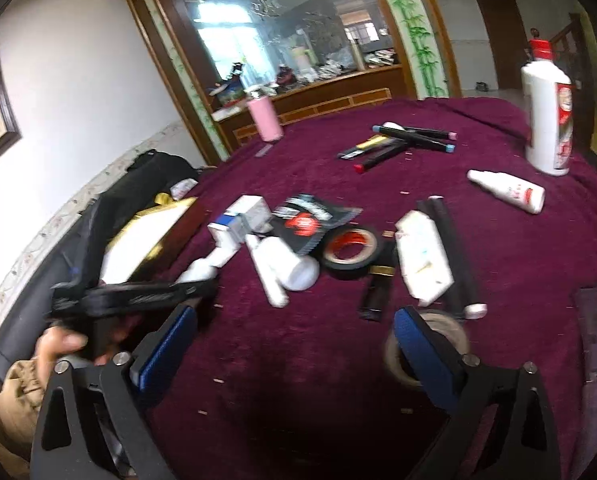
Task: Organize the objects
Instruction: 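Grasp the white plastic bottle with the left tool while the right tool grasps the black tape roll, then carry the white bottle with the left tool while the right tool carries the tape roll to the tray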
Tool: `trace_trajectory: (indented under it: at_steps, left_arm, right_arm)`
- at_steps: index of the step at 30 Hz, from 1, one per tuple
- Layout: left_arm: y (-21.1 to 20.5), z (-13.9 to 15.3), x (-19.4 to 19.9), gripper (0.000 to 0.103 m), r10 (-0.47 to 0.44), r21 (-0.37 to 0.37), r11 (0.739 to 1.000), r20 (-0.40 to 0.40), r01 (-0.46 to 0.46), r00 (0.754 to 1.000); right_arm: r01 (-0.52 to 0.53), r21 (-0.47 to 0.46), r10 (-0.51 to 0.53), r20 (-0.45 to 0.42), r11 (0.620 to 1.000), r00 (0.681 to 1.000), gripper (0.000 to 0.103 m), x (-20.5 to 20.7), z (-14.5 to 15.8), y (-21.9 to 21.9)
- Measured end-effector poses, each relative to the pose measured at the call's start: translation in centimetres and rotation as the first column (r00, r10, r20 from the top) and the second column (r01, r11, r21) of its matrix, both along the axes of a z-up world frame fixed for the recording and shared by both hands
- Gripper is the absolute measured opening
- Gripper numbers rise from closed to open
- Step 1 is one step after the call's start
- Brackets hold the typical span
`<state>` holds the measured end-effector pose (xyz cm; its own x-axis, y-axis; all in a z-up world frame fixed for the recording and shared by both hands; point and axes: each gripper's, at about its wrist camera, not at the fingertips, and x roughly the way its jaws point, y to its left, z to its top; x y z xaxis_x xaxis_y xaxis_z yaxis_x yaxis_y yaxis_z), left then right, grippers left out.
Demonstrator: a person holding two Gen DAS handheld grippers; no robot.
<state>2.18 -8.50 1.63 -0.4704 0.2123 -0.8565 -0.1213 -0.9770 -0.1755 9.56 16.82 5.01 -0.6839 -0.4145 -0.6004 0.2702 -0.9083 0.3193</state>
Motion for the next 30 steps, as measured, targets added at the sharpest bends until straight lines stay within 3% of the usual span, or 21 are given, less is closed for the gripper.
trace_trajectory:
  at_steps: [2, 7, 13, 21, 25, 30]
  left_arm:
    - [0.6, -0.1, 1.3, 0.032, -0.038, 0.01, 0.999, -0.01, 0.038, 0.999]
    - [0.8, -0.5, 2.7, 0.032, -0.075, 0.012, 0.997, -0.085, 0.076, 0.994]
    - [1.1, -0.5, 2.9, 0.032, -0.081, 0.009, 0.997, -0.097, 0.082, 0.992]
    - [1.0, -0.6, 2.9, 0.032, -0.08, 0.011, 0.997, -0.096, 0.082, 0.992]
    - [1.0, -0.5, 2.9, 0.032, -0.081, 0.01, 0.997, -0.096, 0.082, 0.992]
    - [1.0, -0.5, 2.9, 0.032, -0.078, 0.017, 0.997, -0.094, 0.08, 0.992]
  right_arm:
    - [0.035, 0.026, -0.035, 0.027, 0.999, 0.999, 0.088, -0.1, -0.4, 1.1]
    - [0.113, 0.09, -0.12, 0.084, 0.99, 0.989, 0.086, -0.4, -1.7, 2.5]
    - [0.162, 0.17, -0.181, 0.104, 0.972, 0.978, 0.083, -1.1, -2.6, 2.5]
    - [0.176, 0.229, -0.212, 0.141, 0.957, 0.967, 0.064, -1.9, -3.8, 1.9]
    - [0.183, 0.231, -0.218, 0.137, 0.956, 0.966, 0.064, -1.8, -3.7, 1.9]
    - [0.183, 0.161, -0.203, 0.118, 0.97, 0.972, 0.064, -1.4, -2.7, 1.8]
